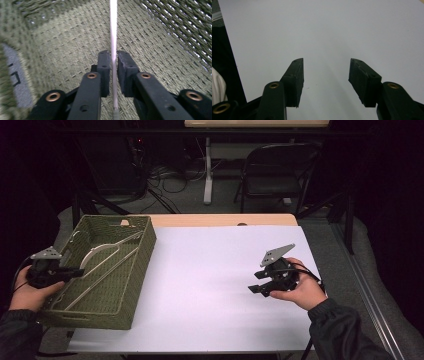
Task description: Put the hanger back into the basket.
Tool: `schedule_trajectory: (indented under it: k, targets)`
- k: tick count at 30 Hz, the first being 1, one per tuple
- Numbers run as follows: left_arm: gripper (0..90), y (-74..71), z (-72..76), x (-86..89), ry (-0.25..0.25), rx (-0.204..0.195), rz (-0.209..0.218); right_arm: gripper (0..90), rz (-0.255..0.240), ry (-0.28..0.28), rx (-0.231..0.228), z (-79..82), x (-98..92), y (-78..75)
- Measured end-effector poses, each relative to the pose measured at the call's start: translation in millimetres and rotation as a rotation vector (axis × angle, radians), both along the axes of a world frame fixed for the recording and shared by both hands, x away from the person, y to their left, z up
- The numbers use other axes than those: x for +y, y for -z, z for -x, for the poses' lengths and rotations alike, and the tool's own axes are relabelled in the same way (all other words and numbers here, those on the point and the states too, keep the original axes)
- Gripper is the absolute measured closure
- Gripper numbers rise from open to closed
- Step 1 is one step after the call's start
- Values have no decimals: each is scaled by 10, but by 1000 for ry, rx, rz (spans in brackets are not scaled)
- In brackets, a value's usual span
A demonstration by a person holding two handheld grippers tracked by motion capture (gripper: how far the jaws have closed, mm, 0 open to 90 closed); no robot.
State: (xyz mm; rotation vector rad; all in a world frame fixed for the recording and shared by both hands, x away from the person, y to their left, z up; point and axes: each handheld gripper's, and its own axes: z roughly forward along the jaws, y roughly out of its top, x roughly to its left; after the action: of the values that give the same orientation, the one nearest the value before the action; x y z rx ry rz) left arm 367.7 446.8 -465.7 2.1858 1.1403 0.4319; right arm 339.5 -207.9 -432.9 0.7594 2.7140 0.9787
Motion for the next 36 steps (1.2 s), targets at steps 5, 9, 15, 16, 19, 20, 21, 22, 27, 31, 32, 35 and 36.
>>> schedule_trajectory:
  k: [5,9,15,16,19,20,21,22,27,31,32,35,36]
  targets:
    - [591,-102,80,72,-34,-62,45,455,-10,8,-15,6,-9,16]
    - [475,-214,163,109,-76,-90,34,455,-7,17,-6,19,-34,4]
    - [435,-388,351,119,-124,-96,60,450,-17,41,-24,68,-90,9]
    - [434,-409,385,87,-120,-92,59,449,-28,49,-32,73,-99,19]
    - [424,-464,500,-59,-106,-97,78,442,-29,81,-42,109,-161,23]
    - [424,-482,552,-141,-97,-107,90,439,-34,93,-43,128,-188,21]
    - [417,-492,585,-196,-86,-109,96,438,-14,118,-51,178,-254,10]
    - [417,-505,629,-272,-70,-118,101,438,-14,118,-51,178,-254,10]
    - [413,-514,856,-674,-2,-166,131,436,-27,220,-83,365,-516,67]
    - [411,-486,1001,-984,60,-198,155,436,-57,297,-78,480,-717,143]
    - [411,-479,1027,-1060,78,-198,158,436,-57,297,-78,480,-717,143]
    - [411,-433,1080,-1282,120,-207,169,435,-72,355,-77,548,-822,225]
    - [411,-408,1088,-1351,133,-211,170,436,-80,365,-77,563,-852,254]
